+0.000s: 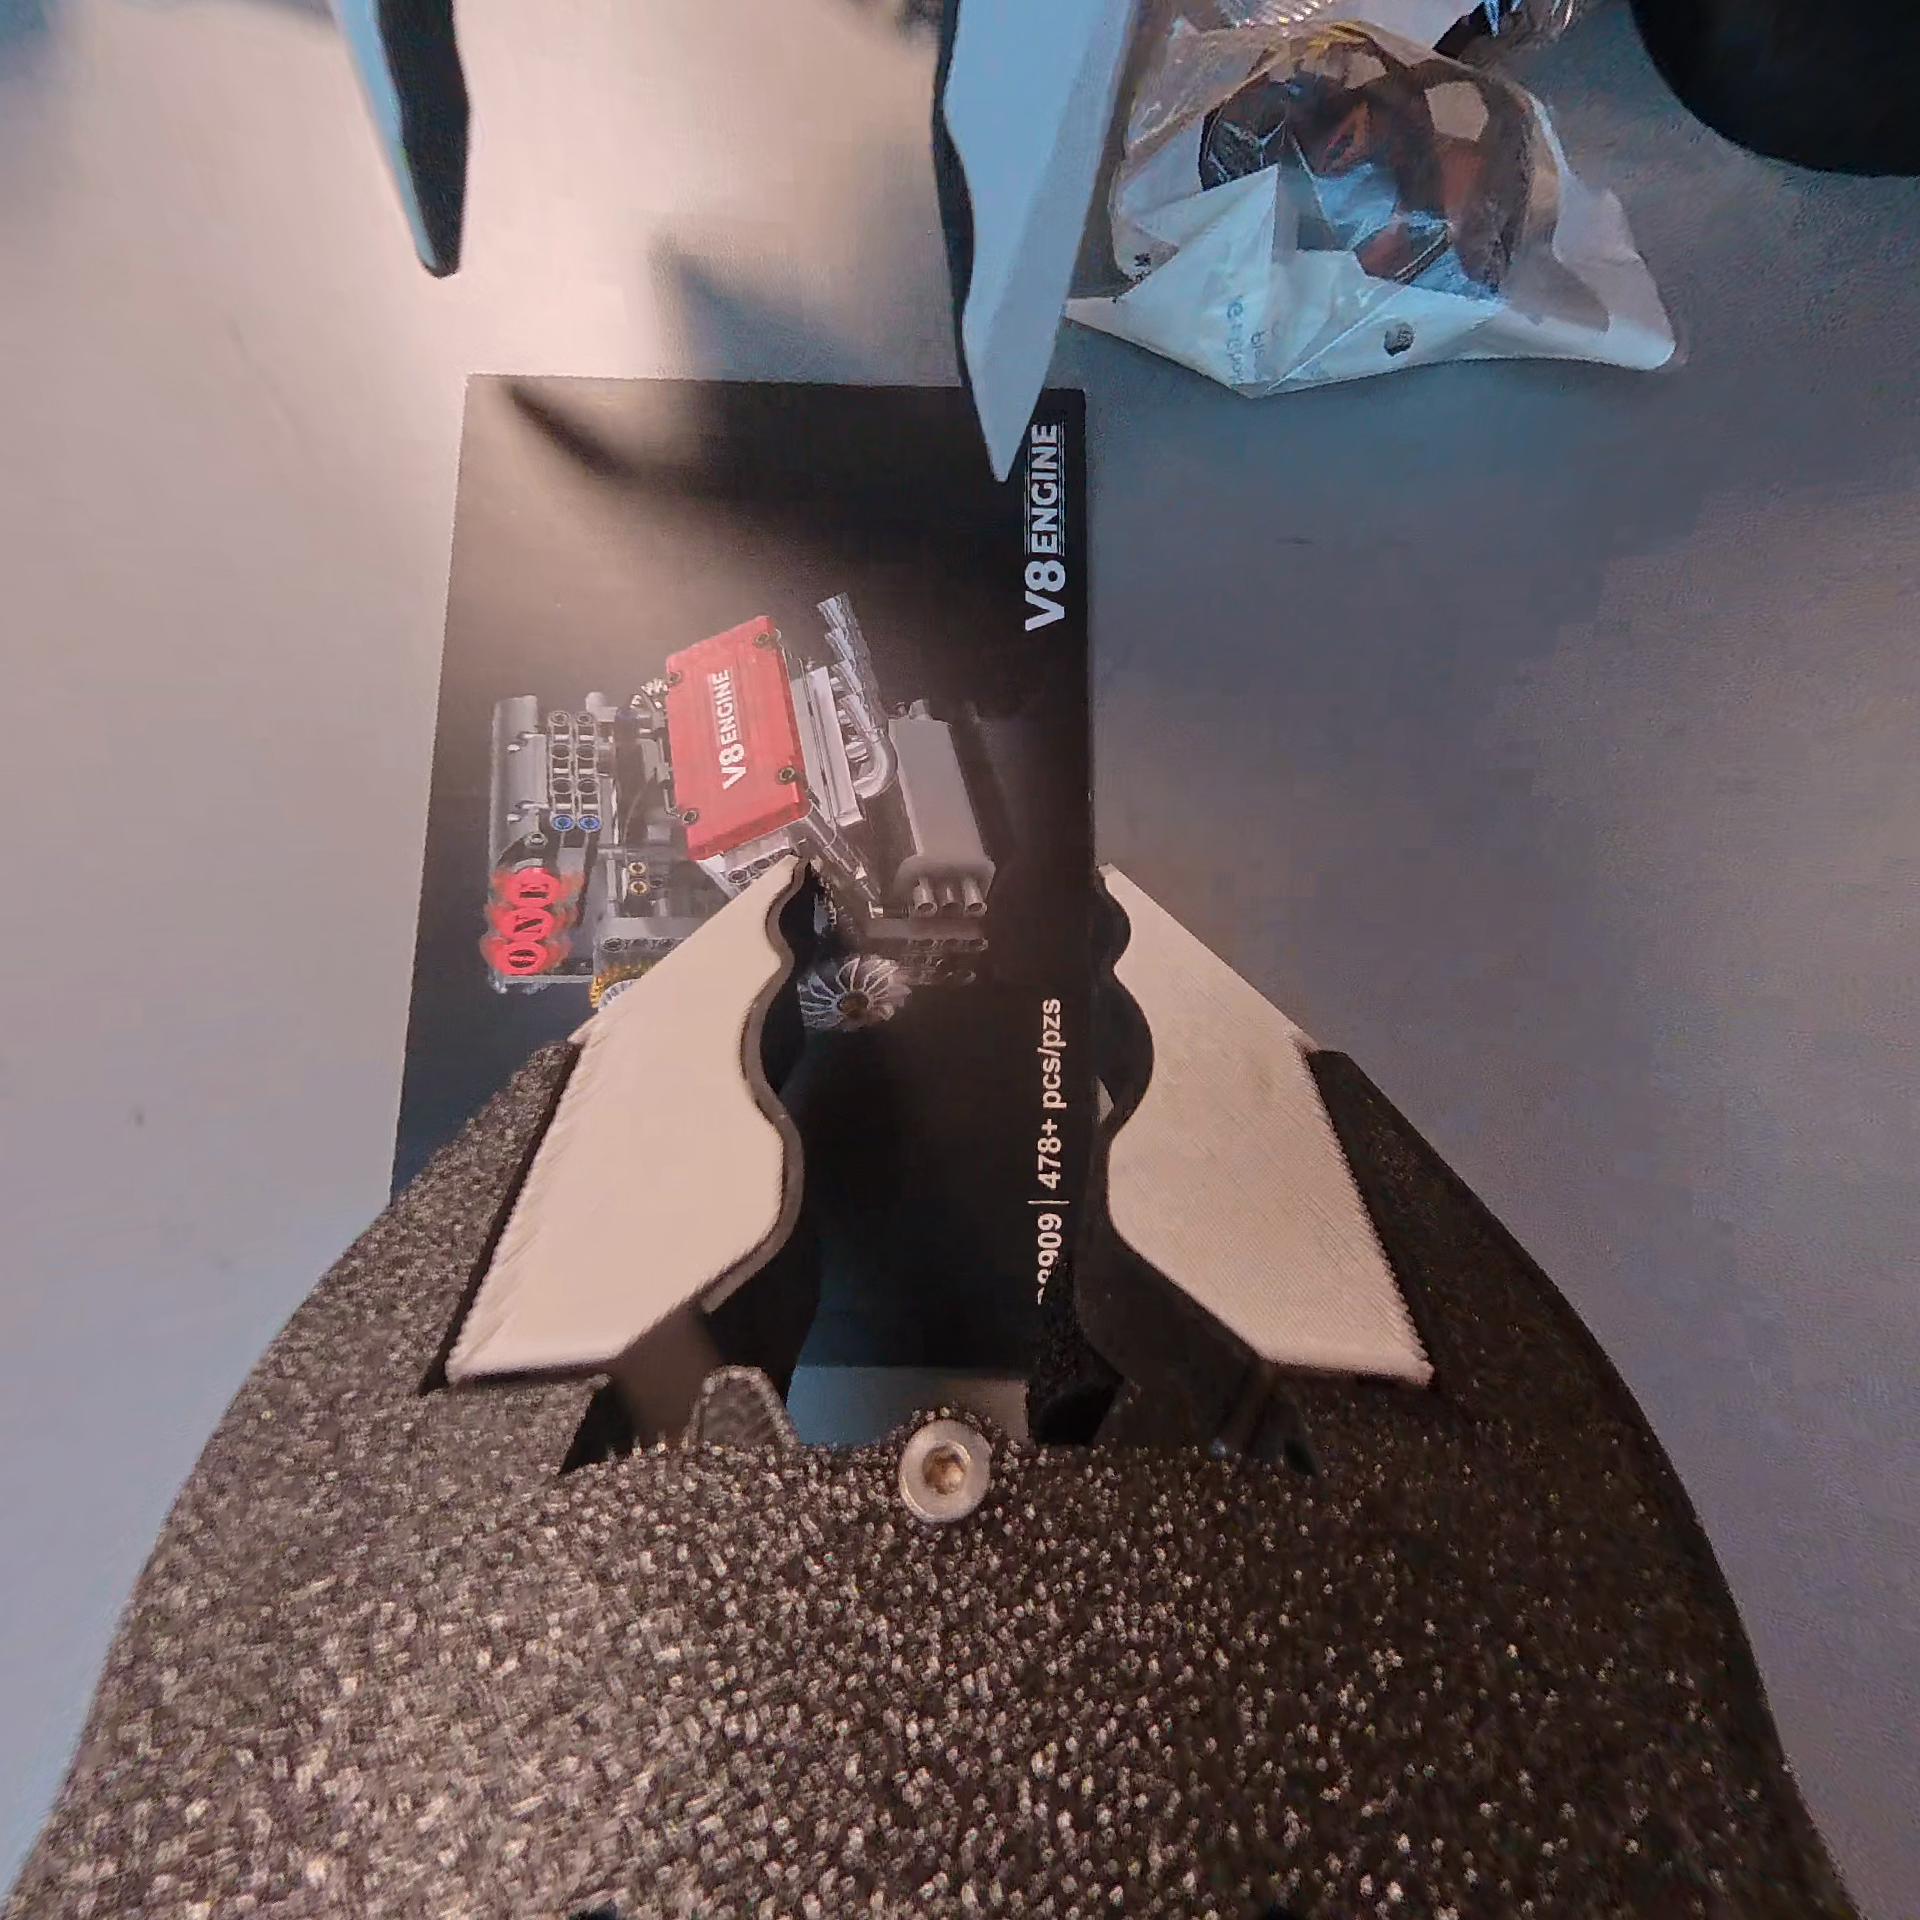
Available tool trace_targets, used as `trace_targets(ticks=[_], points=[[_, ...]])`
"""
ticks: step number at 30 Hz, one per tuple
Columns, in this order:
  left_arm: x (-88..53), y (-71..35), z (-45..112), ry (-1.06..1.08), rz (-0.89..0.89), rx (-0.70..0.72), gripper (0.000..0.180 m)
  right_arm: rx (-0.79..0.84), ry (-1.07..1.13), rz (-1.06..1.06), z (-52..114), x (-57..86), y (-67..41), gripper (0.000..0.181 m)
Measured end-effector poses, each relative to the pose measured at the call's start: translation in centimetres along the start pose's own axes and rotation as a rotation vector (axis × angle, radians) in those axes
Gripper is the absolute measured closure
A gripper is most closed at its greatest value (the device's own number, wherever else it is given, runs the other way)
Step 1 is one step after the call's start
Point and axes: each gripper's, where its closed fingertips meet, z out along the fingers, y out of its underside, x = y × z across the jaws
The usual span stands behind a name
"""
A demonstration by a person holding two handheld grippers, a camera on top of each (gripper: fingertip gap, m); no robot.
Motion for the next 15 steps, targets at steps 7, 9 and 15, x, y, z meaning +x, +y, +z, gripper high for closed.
trace_targets(ticks=[7, 9, 15], points=[[0.0, 0.1, 0.1, -0.018, -0.003, 0.038, 0.129, -0.028, -0.062, 0.001, 1.3, 1.1, -0.8, 0.102], [0.0, 0.1, 0.1, -0.020, -0.001, 0.046, 0.129, -0.027, -0.061, 0.008, 1.3, 1.1, -0.9, 0.103], [0.0, 0.1, 0.1, -0.021, 0.003, 0.050, 0.129, 0.100, 0.003, 0.064, 0.1, 1.6, -2.1, 0.132]])
